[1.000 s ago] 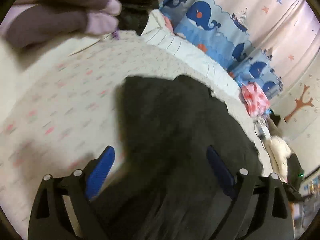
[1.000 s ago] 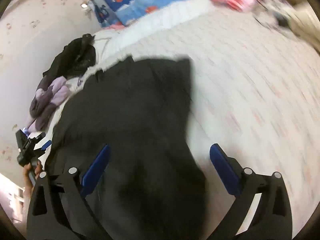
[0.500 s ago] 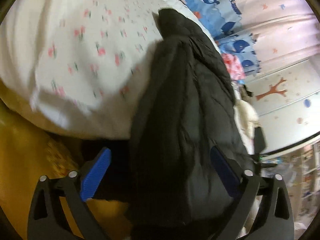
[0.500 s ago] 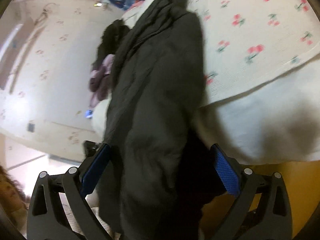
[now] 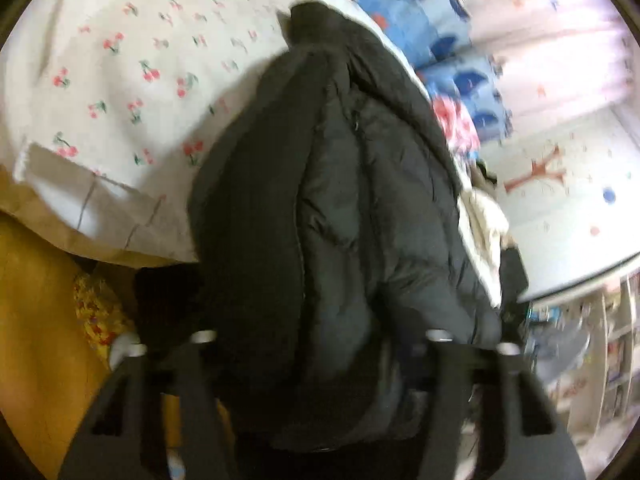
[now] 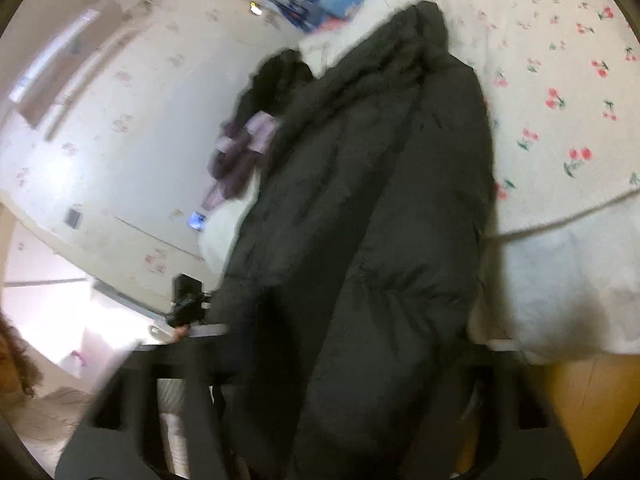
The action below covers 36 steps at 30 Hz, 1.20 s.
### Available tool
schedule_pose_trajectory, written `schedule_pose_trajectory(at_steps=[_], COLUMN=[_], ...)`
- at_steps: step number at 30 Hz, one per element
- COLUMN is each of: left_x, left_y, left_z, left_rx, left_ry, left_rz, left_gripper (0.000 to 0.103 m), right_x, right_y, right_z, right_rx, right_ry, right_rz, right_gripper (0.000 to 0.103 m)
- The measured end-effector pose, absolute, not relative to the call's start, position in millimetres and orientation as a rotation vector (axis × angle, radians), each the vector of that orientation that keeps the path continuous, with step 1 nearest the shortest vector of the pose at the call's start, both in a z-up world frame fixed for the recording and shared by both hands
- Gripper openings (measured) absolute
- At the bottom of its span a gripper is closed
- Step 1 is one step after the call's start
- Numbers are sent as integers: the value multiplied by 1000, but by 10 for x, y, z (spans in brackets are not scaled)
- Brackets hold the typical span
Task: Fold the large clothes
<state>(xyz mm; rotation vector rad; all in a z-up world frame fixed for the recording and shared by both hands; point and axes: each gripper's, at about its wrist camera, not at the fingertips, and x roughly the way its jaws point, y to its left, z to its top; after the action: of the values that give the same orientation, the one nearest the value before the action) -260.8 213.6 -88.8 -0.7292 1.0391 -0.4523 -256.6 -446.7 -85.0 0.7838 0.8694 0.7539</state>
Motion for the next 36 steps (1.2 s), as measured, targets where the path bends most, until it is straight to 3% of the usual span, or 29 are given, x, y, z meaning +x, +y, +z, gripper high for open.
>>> schedule_pose_trajectory(at_steps=[1,5,12,14,15,17,19,23,25,29,31,32,34,35,36], left_x=[-2607,-2634,-3023,-3152,-3173,-3200,-3204,-3228,-3211,-3146,-3153,-3151,-3165,-3170,-3173], left_y=[2124,2081,2137,2214,2239,2337,2454,2654,2648,2515,2297,2242,2084,2056,2029], left_z=[-808,-430,117,118,59,-276,-638,-1157,-1250,-1324,-1147,-1070,-879,-834,-765], left_rx=[-720,-713,-715,-662,-639,-612,-651,-845,-863,-936,-855,-821,-735,-717,-712], left_ry=[1028,977,923,940,964,1066,1137,1124,1088,1070,1050,1042,1042,1047,1038], left_rz=[-446,-491,-596,-647,-662,-662,-626,-637,-617,-641,-705,-723,-721,-706,-705], left_gripper=[33,18,12,13,17,28,51,70,87,93,92,89,57,50,36], right_x=[-2589,-2557,-2808,-2912,-2970,-3071,-3187,-3367,-3409,-3426,-3452,-3474,-3488,-3478,-3480], right_y=[-4478,-4420,-4579,-4604,-4622,-4690,-4760,-4790,-4773,-4743,-4720,-4704,-4658,-4622,-4584], right_z=[-822,-536,9,-1,-101,-359,-668,-985,-1085,-1112,-1039,-1017,-981,-965,-946], right_rx=[783,763,758,730,708,722,759,856,872,888,890,892,882,873,859], right_ry=[844,755,653,720,787,888,978,967,970,934,879,857,840,842,843], right_rz=[755,791,882,902,882,865,817,833,835,849,864,871,883,889,898], right_gripper=[20,9,6,12,16,39,48,52,53,54,48,38,28,23,21])
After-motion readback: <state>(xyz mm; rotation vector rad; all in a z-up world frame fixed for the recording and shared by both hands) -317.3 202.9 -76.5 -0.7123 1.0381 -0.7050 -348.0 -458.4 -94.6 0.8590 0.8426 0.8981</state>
